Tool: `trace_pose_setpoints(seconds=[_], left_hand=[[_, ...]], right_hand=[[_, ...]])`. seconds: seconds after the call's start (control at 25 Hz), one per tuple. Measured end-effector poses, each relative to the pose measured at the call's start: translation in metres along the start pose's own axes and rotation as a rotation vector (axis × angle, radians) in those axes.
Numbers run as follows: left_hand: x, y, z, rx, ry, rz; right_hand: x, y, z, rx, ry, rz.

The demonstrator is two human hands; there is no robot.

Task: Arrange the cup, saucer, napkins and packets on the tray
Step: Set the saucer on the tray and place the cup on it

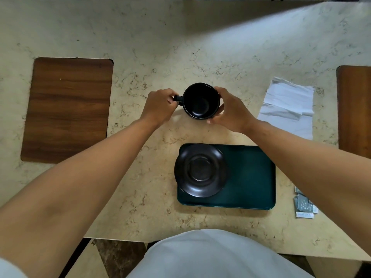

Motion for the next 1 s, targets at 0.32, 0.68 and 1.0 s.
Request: trace_pose_setpoints(seconds=[0.32, 0.68, 1.0], left_hand=[[-0.004, -0.003, 0.029, 0.012, -0.038, 0.0], [-0.006, 0.002, 0.097, -0.051, 0.015, 0.015], [0.002, 0.036, 0.151, -0.008, 0.065, -0.052]], right_hand=[[0.02, 0.0, 0.024, 0.012, 0.026, 0.014], [0.051, 0.023, 0.082, 0.059, 0.049, -0.018], [0.05, 0.064, 0.132, 0.106, 0.064, -0.043]])
Point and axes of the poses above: each hand's wrist, its own z-axis away from the middle knuckle, its own y-axis out of the palm, x = y × z, the point moved 8 cm from there along -z, towards the middle knuckle, and after that the axes turned 13 degrees about x, right-handed, at the moved point
